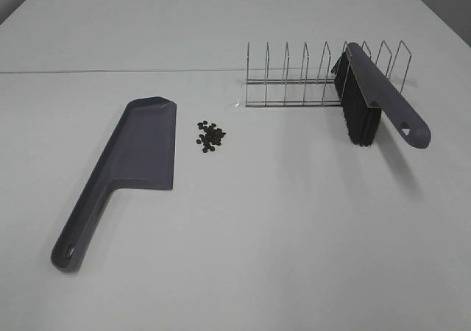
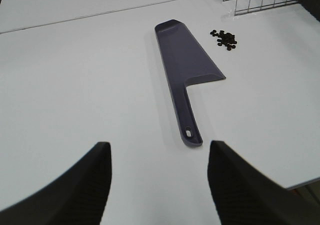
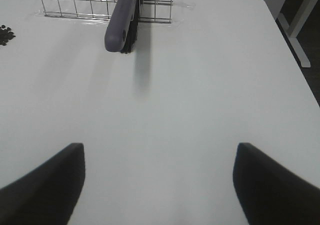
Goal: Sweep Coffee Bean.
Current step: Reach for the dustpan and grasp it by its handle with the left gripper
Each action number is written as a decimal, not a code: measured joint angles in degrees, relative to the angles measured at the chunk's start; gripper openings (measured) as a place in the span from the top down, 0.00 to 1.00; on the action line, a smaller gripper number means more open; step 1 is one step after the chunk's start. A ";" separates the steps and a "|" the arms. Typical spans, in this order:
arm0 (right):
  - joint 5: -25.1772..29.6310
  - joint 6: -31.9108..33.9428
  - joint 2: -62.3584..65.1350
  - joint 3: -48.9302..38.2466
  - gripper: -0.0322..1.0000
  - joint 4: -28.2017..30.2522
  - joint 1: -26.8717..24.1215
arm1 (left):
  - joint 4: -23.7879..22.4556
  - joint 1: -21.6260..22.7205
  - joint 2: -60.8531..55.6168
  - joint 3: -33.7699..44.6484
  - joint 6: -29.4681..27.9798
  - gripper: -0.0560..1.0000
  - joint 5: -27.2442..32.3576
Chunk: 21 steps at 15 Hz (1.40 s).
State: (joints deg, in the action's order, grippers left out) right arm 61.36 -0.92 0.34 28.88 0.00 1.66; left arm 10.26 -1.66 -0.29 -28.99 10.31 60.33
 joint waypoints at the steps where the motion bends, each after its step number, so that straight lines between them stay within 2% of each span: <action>1: 0.00 0.00 0.00 0.00 0.22 0.00 0.00 | 0.00 0.00 0.00 0.00 0.00 0.42 0.00; 11: 0.00 0.00 0.00 0.00 0.22 0.00 0.00 | 0.00 0.00 0.00 0.00 0.00 0.42 -0.06; 13: 0.00 0.00 0.00 0.00 0.22 0.00 0.00 | 0.17 0.00 0.86 -1.09 0.00 0.42 -1.89; 17: 0.00 0.00 0.00 0.00 0.22 0.00 0.00 | 0.11 0.00 12.55 -3.90 0.00 0.42 -11.80; 21: 0.00 0.00 0.00 0.00 0.22 0.00 0.00 | 0.86 0.00 34.21 -9.40 0.00 0.42 -18.62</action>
State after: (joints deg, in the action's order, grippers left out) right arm 61.36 -0.92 0.34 28.88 0.00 1.66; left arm 11.12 -1.66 33.92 -38.39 10.31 41.71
